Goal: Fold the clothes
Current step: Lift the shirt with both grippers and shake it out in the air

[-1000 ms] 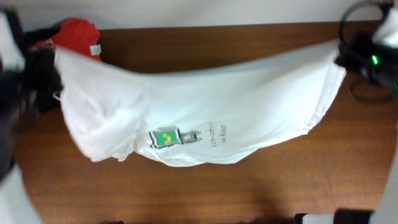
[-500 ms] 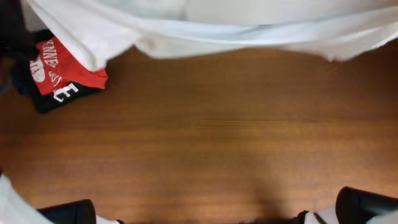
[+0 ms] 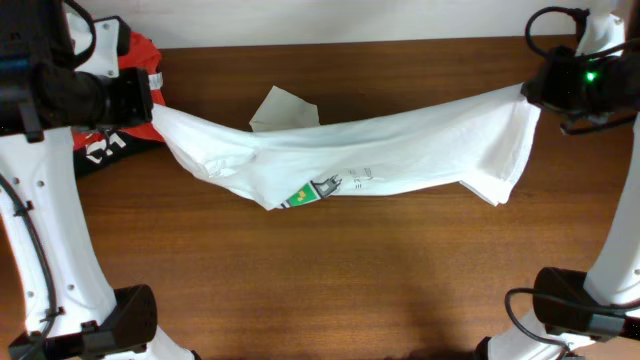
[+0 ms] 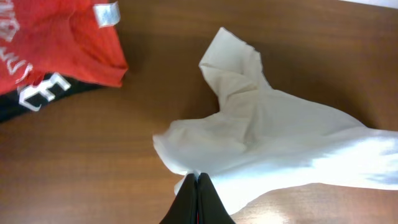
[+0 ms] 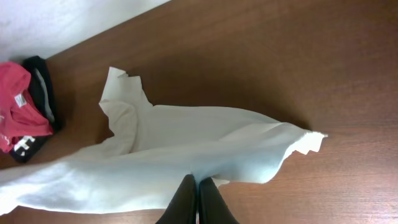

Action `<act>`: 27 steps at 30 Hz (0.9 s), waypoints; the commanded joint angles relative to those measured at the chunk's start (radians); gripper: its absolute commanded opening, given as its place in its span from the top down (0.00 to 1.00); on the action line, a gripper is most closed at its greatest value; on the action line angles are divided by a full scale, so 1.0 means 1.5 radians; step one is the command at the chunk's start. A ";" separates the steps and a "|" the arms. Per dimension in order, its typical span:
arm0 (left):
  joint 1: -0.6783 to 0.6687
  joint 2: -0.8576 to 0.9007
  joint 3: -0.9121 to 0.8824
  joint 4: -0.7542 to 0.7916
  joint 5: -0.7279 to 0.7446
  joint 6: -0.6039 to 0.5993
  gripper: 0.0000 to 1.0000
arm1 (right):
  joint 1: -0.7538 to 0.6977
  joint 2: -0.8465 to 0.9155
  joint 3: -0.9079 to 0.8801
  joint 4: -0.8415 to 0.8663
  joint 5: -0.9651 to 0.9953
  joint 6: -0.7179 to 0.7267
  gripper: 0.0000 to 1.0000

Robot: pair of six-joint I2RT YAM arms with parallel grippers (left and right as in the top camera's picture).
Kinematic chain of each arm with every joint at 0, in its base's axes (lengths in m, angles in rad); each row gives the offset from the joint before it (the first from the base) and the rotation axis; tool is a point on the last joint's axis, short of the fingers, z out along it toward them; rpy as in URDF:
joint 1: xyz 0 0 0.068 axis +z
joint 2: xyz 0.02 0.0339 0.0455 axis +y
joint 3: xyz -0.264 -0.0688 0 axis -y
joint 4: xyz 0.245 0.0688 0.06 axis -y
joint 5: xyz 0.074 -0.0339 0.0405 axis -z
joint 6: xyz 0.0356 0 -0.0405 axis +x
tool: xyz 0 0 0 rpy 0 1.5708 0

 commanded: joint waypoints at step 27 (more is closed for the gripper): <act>-0.073 -0.054 -0.006 -0.026 0.013 -0.002 1.00 | -0.091 -0.140 -0.303 -0.004 0.096 -0.041 0.96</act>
